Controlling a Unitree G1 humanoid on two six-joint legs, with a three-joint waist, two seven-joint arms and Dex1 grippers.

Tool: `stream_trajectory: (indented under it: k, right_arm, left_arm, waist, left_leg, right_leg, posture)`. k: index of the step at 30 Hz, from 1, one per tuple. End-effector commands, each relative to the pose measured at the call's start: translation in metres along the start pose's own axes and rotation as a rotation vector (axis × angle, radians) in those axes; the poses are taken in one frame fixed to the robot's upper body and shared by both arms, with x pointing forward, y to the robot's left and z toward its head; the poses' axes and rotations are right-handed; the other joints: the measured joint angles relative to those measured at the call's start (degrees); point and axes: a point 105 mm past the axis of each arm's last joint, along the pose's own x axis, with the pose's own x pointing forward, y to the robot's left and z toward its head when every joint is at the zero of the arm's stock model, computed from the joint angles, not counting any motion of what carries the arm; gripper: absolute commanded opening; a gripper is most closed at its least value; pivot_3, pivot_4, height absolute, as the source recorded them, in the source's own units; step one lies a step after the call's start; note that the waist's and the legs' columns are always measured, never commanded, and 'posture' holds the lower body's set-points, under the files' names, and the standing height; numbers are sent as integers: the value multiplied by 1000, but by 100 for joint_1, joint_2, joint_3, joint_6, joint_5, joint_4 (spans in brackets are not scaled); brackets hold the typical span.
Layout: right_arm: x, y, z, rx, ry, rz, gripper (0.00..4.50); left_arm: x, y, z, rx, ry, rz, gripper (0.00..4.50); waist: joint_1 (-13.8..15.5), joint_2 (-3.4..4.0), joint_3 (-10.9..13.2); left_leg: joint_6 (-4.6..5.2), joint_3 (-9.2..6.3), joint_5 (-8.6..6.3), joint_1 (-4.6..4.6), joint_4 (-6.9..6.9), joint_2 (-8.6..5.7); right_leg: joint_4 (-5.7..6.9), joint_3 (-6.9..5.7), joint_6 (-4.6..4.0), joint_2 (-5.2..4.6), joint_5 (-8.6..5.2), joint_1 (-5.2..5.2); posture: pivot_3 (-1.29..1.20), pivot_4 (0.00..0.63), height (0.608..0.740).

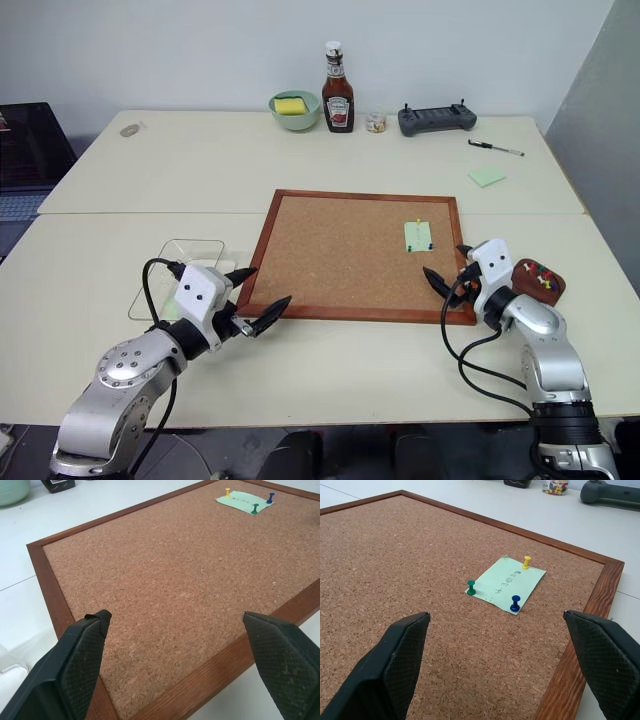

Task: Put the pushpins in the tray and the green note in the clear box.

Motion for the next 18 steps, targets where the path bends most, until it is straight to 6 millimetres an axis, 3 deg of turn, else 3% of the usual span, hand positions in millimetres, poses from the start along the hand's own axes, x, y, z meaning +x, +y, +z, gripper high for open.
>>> stream_trajectory:
  k: [1, 17, 18]
  right_arm:
    - [1, -3, 17, -37, -51, 1, 4500]
    - [2, 3, 18, -30, -54, 14, 4500]
    - [2, 4, 18, -29, -54, 14, 4500]
  left_arm:
    - [0, 2, 11, 13, -53, 2, 4467]
    - [14, -4, 28, 11, -85, -88, 4467]
    - [15, -6, 30, 13, -94, -98, 4307]
  waist:
    - [0, 0, 0]
    - [-3, 0, 0]
    - [-3, 0, 0]
  left_leg:
    - [0, 0, 0, 0, 0, 0]
    - [0, 0, 0, 0, 0, 0]
    - [0, 0, 0, 0, 0, 0]
  right_leg:
    - [0, 0, 0, 0, 0, 0]
    - [0, 0, 0, 0, 0, 0]
    - [0, 0, 0, 0, 0, 0]
  posture:
    - [0, 150, 740]
    - [0, 150, 740]
    - [0, 150, 740]
